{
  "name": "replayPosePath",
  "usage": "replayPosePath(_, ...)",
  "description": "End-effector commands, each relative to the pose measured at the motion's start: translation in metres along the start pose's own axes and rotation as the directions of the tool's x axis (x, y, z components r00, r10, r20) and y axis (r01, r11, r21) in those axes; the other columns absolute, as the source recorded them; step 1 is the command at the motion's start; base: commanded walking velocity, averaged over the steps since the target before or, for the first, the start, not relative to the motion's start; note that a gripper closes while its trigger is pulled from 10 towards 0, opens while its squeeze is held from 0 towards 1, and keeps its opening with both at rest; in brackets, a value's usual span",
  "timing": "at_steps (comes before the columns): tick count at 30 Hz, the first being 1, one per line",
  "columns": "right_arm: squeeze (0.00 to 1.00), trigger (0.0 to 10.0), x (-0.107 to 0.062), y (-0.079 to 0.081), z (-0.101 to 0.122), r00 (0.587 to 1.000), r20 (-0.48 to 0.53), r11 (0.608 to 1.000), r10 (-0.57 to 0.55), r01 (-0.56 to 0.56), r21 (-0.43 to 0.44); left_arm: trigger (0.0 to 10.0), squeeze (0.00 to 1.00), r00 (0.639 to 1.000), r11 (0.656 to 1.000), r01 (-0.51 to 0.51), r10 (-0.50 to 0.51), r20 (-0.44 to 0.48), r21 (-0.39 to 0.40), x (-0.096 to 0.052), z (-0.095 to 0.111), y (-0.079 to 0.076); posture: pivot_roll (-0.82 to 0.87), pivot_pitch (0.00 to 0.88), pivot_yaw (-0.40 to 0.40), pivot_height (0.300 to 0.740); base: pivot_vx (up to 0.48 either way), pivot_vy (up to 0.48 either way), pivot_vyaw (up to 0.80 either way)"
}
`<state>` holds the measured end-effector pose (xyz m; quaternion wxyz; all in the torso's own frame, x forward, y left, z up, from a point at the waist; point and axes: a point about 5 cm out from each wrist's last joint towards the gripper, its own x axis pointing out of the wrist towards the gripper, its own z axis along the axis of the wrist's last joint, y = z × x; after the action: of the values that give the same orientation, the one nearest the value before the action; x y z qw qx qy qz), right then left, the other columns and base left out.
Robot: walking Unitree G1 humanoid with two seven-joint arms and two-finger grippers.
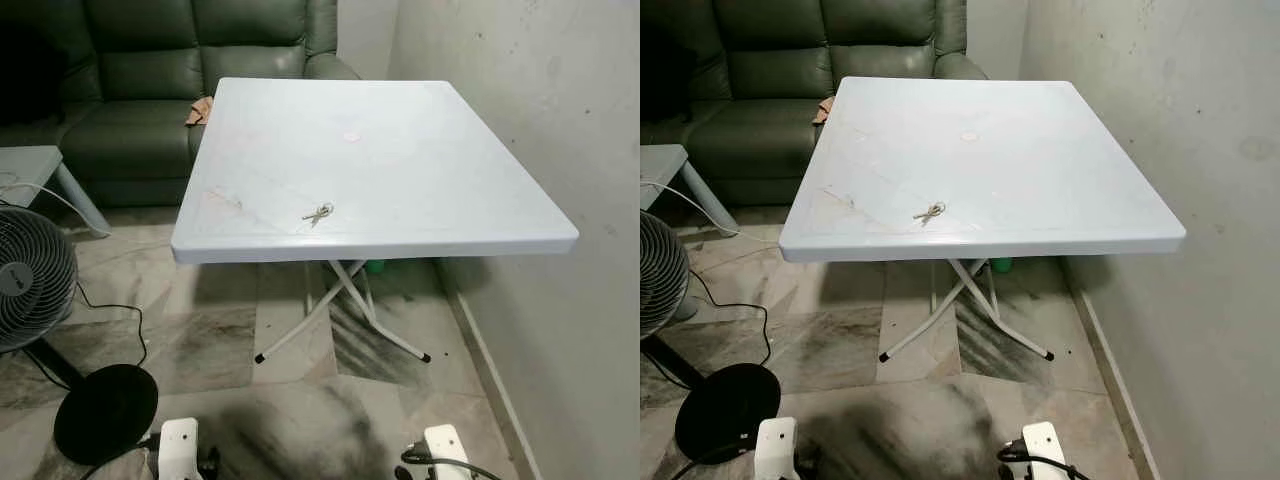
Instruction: Hang keys on a hook
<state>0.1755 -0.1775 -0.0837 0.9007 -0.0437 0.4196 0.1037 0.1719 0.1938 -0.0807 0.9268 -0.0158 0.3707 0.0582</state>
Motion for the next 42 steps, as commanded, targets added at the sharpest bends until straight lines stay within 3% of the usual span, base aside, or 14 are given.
replayPosePath(1, 0.0, 10.0, 0.003, -0.001, 0.02, 0.995, 0.097, 1.0, 0.02, -0.017, -0.026, 10.0, 0.0, 0.996, 0.999, -0.015, 0.012, 0.084, 0.028, 0.002, 0.014, 0.003, -0.08, 0.0, -0.011, 0.74, 0.0, 0.0, 0.0)
replayPosePath(5, 0.0, 10.0, 0.004, -0.002, 0.04, 0.98, 0.196, 0.998, 0.045, -0.036, -0.052, 10.0, 0.0, 0.984, 0.999, -0.016, 0.011, 0.181, 0.028, 0.003, 0.03, 0.005, -0.09, 0.0, -0.009, 0.74, 0.0, 0.0, 0.0)
replayPosePath(9, 0.0, 10.0, 0.004, -0.002, 0.046, 0.972, 0.229, 0.997, 0.055, -0.042, -0.057, 10.0, 0.0, 0.977, 0.999, -0.013, 0.006, 0.215, 0.032, 0.003, 0.034, 0.005, -0.09, 0.0, -0.009, 0.74, 0.0, 0.0, 0.0)
replayPosePath(13, 0.0, 10.0, 0.002, 0.0, 0.083, 0.905, 0.414, 0.994, 0.101, -0.074, -0.082, 10.0, 0.0, 0.905, 0.999, 0.051, -0.048, 0.423, 0.002, -0.001, 0.064, -0.002, -0.08, 0.0, -0.014, 0.74, 0.0, 0.0, 0.0)
replayPosePath(14, 0.55, 10.0, 0.001, 0.001, 0.089, 0.884, 0.454, 0.993, 0.112, -0.084, -0.081, 10.0, 0.0, 0.888, 0.998, 0.063, -0.055, 0.457, -0.003, -0.003, 0.069, -0.004, -0.07, 0.0, -0.014, 0.74, 0.0, 0.0, 0.0)
replayPosePath(15, 1.0, 10.0, 0.0, 0.003, 0.094, 0.87, 0.478, 0.992, 0.121, -0.095, -0.079, 10.0, 0.0, 0.877, 0.998, 0.065, -0.053, 0.478, -0.007, -0.004, 0.073, -0.006, -0.07, 0.0, -0.015, 0.74, 0.0, 0.0, 0.0)
replayPosePath(19, 1.0, 10.0, -0.004, 0.01, 0.114, 0.804, 0.577, 0.99, 0.144, -0.112, -0.091, 10.0, 0.0, 0.809, 0.993, 0.117, -0.086, 0.581, -0.017, -0.011, 0.097, -0.014, -0.07, 0.0, -0.016, 0.74, 0.0, 0.0, 0.0)
replayPosePath(22, 1.0, 10.0, -0.006, 0.012, 0.119, 0.783, 0.603, 0.988, 0.153, -0.123, -0.091, 10.0, 0.0, 0.792, 0.993, 0.119, -0.085, 0.605, -0.017, -0.013, 0.105, -0.014, -0.06, 0.0, -0.017, 0.74, 0.0, 0.0, 0.0)
replayPosePath(26, 1.0, 10.0, -0.012, 0.015, 0.134, 0.724, 0.668, 0.986, 0.169, -0.131, -0.108, 10.0, 0.0, 0.726, 0.992, 0.122, -0.105, 0.679, 0.024, -0.022, 0.129, -0.011, -0.05, 0.0, -0.011, 0.74, 0.0, 0.0, 0.0)
replayPosePath(29, 1.0, 10.0, -0.015, 0.015, 0.141, 0.697, 0.696, 0.985, 0.172, -0.141, -0.103, 10.0, 0.0, 0.717, 0.992, 0.123, -0.091, 0.691, 0.004, -0.025, 0.137, -0.008, -0.05, 0.0, -0.006, 0.74, 0.0, 0.0, 0.0)
replayPosePath(32, 1.0, 10.0, -0.02, 0.015, 0.148, 0.668, 0.727, 0.986, 0.162, -0.13, -0.101, 10.0, 0.0, 0.696, 0.988, 0.148, -0.139, 0.705, 0.048, -0.034, 0.146, -0.011, -0.05, 0.0, -0.002, 0.74, 0.0, 0.0, 0.0)
replayPosePath(42, 1.0, 10.0, -0.025, 0.014, 0.146, 0.655, 0.74, 0.988, 0.152, -0.133, -0.084, 10.0, 0.0, 0.69, 0.985, 0.152, -0.161, 0.706, 0.076, -0.044, 0.152, -0.012, -0.04, 0.013, 0.001, 0.74, 0.0, 0.0, 0.0)
